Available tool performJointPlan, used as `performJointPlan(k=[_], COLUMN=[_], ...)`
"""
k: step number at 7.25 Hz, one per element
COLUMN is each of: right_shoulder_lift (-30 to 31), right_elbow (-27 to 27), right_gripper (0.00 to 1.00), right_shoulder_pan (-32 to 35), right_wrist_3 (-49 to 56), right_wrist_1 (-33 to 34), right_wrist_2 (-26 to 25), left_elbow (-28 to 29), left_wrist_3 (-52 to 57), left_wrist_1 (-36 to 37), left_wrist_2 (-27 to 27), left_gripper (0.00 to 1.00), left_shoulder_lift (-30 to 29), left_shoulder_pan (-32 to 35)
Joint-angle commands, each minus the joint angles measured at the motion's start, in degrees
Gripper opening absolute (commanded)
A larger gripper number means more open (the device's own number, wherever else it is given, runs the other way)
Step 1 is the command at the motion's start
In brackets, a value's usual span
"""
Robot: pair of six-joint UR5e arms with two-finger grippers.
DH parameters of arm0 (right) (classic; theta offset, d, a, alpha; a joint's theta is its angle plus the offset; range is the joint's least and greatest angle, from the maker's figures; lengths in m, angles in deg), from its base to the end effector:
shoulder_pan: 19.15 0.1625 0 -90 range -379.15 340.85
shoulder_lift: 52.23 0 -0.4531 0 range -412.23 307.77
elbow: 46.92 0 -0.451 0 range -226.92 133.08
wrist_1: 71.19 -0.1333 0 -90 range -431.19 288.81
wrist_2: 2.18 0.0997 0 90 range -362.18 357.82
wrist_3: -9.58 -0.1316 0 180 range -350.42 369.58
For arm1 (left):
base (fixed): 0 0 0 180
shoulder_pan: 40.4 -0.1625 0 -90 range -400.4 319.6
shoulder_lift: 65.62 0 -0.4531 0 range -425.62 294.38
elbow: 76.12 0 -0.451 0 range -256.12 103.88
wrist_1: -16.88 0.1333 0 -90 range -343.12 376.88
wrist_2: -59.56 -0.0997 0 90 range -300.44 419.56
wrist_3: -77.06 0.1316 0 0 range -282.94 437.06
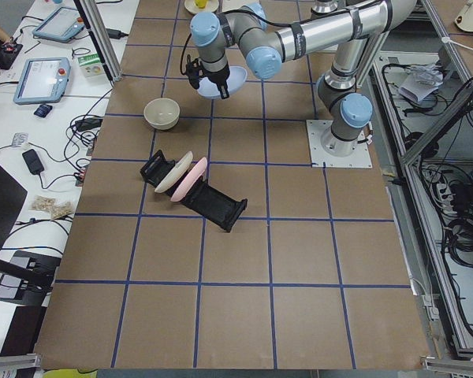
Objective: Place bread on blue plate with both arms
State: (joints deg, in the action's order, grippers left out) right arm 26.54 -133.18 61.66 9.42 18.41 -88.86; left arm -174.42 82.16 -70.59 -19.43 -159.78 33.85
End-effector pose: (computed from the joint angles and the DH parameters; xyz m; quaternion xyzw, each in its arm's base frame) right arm 0.0407 -0.6307 0.4043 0.0833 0.9937 0.0663 0.0342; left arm -0.0034 -0.5716 0.3727 0.1003 -0.9866 -0.0674 0.1096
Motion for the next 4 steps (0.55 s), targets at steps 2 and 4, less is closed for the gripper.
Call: performJointPlan(k=[2, 4], right_shoulder_lift=[-0.54, -0.81], right_elbow=[-0.14, -0.66], right_gripper=[0.00, 0.00], right_shoulder_pan=[4.71, 7.68], right_wrist_3=[-3.62, -3.71], right_wrist_1=[0.93, 1.46], right_wrist_2=[-0.25, -1.47], left_elbow=[-18.54, -20.44], left_wrist_3=[-9.60, -17.11], left_wrist_1=[27.99, 38.49], left_wrist_2=[9.29, 9.38], left_gripper=[0.00, 0.00], left_shoulder_lift=[-2.16, -6.01], left_shoulder_pan=[12.37, 19.24])
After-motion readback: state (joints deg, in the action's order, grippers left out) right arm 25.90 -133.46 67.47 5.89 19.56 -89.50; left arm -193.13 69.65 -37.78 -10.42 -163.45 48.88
